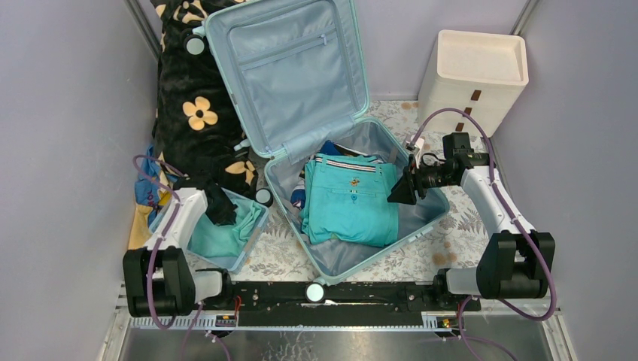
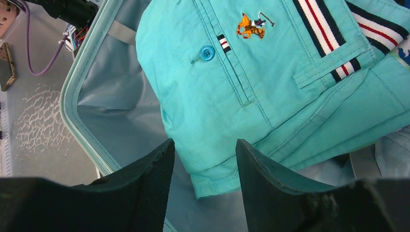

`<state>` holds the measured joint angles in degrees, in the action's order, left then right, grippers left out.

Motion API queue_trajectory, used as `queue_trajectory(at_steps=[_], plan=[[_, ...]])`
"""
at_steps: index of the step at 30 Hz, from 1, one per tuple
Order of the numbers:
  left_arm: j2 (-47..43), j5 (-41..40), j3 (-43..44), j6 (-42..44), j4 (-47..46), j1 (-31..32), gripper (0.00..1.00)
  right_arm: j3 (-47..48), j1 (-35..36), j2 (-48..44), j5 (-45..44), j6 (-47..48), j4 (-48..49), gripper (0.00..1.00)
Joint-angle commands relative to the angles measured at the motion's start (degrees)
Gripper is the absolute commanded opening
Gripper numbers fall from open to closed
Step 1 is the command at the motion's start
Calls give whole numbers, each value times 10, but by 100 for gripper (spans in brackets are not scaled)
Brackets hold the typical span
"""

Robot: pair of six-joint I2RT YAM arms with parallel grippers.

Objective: Open, take out, and arrange the luggage
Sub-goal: Adjust the clothes in the bin.

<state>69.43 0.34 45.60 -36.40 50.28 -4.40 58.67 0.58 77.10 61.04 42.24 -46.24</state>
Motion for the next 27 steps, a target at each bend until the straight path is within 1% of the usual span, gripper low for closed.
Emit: queue_trajectory(at_steps=[1,5,9,13,19,23,27], plan=[[40,-51,-8,-29,6,24,10,8,-2,-16,24,16,-15,57],[63,-24,-16,-24,-4,32,9,8,-3,-21,24,16,-15,57],[35,49,-15,-26,14,48,6,8,-2,-21,26,18,-17,57],[-11,99,-26,-48,22,79,5,9,-2,-17,26,21,-18,57],[1,157,-69,-62,-4,93,6,10,-2,-15,26,25,-23,57],[-1,145,-54,-55,4,94,7,10,-2,-18,27,25,-22,57],[-31,75,34,-21,47,94,12,9,-3,-22,32,30,-23,57]])
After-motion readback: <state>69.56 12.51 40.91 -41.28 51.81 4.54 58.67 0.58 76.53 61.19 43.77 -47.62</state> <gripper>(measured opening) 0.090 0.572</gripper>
